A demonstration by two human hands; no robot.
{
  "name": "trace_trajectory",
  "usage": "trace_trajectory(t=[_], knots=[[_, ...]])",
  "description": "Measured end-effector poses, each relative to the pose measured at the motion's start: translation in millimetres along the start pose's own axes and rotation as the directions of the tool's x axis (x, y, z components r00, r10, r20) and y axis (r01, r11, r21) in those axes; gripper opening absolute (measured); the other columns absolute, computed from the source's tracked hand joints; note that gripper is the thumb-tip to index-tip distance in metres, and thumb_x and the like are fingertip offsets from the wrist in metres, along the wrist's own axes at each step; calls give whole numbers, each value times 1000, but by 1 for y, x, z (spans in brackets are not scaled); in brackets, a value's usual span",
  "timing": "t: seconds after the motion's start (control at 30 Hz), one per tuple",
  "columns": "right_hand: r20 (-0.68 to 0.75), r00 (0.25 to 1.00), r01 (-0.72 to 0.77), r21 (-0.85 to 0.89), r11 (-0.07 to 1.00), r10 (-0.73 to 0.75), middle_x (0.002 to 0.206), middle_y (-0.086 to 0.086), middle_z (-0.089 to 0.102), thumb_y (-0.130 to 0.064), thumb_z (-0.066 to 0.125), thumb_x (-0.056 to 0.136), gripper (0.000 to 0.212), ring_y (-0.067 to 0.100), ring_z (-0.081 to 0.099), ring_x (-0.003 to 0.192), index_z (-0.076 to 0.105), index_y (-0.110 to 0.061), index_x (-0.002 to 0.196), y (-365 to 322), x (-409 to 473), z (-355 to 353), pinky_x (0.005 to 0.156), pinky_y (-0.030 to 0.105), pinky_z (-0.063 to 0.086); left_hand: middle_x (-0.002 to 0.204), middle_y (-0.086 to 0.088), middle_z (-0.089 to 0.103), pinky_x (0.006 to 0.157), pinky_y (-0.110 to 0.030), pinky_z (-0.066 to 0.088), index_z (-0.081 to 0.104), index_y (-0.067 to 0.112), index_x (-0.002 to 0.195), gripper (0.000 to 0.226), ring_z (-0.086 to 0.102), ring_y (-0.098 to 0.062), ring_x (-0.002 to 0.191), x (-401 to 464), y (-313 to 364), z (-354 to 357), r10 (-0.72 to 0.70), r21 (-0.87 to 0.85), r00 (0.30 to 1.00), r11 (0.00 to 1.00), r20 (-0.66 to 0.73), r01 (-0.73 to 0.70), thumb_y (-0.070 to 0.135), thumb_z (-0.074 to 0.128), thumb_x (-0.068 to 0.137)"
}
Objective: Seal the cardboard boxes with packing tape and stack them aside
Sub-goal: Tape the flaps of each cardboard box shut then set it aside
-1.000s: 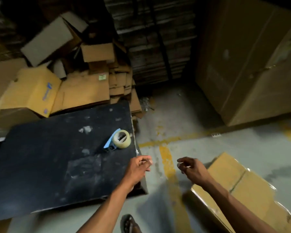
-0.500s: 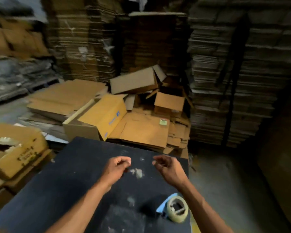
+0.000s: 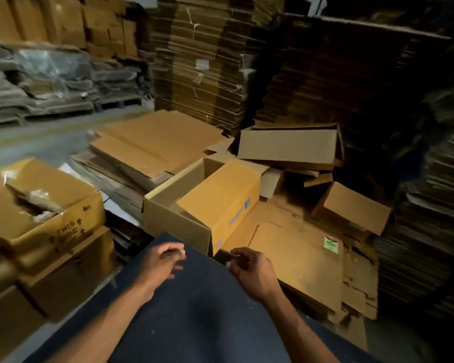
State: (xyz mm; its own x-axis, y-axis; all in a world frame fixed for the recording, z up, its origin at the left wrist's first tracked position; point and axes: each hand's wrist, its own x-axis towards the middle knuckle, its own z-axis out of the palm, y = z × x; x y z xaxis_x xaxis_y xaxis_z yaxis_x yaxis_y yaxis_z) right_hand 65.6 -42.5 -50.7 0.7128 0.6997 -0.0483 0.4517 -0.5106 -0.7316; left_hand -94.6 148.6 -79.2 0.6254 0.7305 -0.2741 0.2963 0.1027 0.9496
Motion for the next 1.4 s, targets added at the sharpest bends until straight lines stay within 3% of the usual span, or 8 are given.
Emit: trace_trajectory(t=[0.2, 0.37, 0.47, 0.63, 0.83, 0.97, 1.2, 1.4], knots=[[-78, 977, -205, -89, 975, 198, 135, -3, 63, -66, 71, 83, 71, 17, 69, 107, 51, -35, 143, 3, 172, 79, 92, 42, 59, 99, 0, 76, 71, -41, 61, 68, 26, 105, 17, 74, -23, 87, 178, -10, -33, -113, -1, 990, 994, -87, 113, 40, 71, 97], [-145, 970, -233, -334, 913, 195, 166, 11, 22, -83, 59, 80, 98, 38, 39, 145, 27, -30, 157, 16, 251, 135, 108, 54, 49, 100, -6, 69, 58, -36, 56, 68, 12, 104, 69, 68, -26, 87, 277, -35, -27, -426, -146, 900, 900, -88, 412, 75, 73, 77], [-166, 963, -258, -323, 911, 214, 168, 13, 13, -84, 61, 78, 105, 42, 33, 148, 19, -29, 157, 23, 277, 157, 109, 58, 47, 122, -6, 59, 76, -42, 56, 60, 14, 123, 92, 56, -31, 115, 309, -47, -16, -499, -139, 866, 858, 0, 494, 87, 70, 67], [-141, 978, -196, -403, 894, 150, 167, 8, 18, -78, 66, 79, 108, 37, 28, 150, 15, -27, 160, 36, 283, 163, 111, 59, 44, 107, -7, 59, 100, -48, 56, 58, -2, 134, 50, 60, -33, 108, 325, -42, 2, -485, -185, 869, 867, -96, 463, 31, 71, 98], [-144, 987, -15, -547, 837, -77, 119, -1, 59, -70, 33, 99, 49, 23, 66, 92, 43, -30, 125, 32, 275, 146, 68, 43, 61, 104, -18, 71, 68, -38, 58, 64, 1, 100, 34, 68, -30, 86, 335, -20, 12, -481, -209, 858, 871, -182, 444, 25, 81, 84], [-325, 918, 58, -459, 886, -229, 67, -7, 52, -43, 31, 111, 20, 11, 44, 45, 39, -27, 103, 8, 265, 107, 44, 26, 34, 102, -16, 69, 70, -38, 56, 64, -2, 98, 32, 65, -28, 82, 341, 11, 17, -440, -249, 880, 885, -178, 393, 24, 79, 87], [-678, 715, 26, -218, 976, -171, 59, 6, 56, -39, 40, 107, 39, 30, 52, 50, 56, -15, 81, -46, 188, 29, 48, 35, 34, 106, -12, 67, 87, -47, 62, 68, 8, 119, 58, 68, -32, 97, 291, 56, 18, -353, -242, 906, 924, -233, 297, 36, 87, 72], [-678, 734, -62, -6, 998, 41, 85, -2, 77, -33, 65, 98, 19, -9, 64, 69, 76, -18, 98, -69, 35, 9, 56, 7, 44, 112, -6, 69, 95, -40, 53, 67, 14, 124, 58, 63, -33, 108, 170, 69, 19, -146, 25, 959, 987, -243, 157, 40, 85, 74]])
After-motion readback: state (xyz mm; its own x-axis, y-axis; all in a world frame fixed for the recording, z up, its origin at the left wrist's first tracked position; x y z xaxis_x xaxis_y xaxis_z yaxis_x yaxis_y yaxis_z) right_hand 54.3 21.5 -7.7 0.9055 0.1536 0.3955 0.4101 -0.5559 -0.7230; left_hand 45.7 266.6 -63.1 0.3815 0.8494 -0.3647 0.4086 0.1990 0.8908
